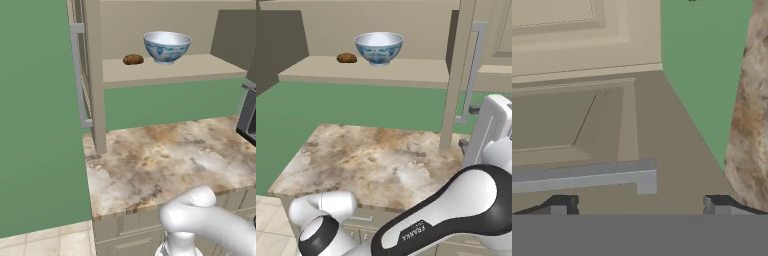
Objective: Pick the mug and place it in the sink. Pick the bowl and place it in the open cabinet and then close the cabinet.
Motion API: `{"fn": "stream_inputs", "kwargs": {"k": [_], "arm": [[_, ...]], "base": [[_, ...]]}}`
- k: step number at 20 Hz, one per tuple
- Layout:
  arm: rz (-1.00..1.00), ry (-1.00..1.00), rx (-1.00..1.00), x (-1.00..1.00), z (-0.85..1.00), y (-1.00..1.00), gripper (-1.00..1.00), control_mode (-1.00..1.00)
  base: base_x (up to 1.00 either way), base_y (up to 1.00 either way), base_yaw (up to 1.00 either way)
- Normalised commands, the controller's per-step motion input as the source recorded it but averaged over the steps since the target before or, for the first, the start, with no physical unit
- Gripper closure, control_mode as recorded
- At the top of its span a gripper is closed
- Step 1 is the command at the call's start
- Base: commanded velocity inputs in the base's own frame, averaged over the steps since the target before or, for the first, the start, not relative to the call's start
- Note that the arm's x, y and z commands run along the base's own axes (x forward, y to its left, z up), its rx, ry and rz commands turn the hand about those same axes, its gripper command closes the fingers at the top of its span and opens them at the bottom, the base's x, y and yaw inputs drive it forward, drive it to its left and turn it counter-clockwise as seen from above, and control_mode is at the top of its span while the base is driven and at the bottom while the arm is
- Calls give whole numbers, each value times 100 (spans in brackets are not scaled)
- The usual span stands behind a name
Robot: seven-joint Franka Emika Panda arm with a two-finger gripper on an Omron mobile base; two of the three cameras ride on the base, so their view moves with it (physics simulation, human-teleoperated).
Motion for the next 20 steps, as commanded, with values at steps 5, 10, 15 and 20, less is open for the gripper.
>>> {"fn": "stream_inputs", "kwargs": {"k": [5, 10, 15, 20], "arm": [[0, 0, 0, 29, -18, -14, -100, -100], [0, 0, 0, 28, -24, -8, -100, -100], [2, -1, 0, 14, -13, 0, -100, -100], [2, -1, 0, 16, -8, 0, -100, -100]], "base": [[0, 0, 0], [0, 0, 0], [0, 0, 0], [0, 0, 0]]}}
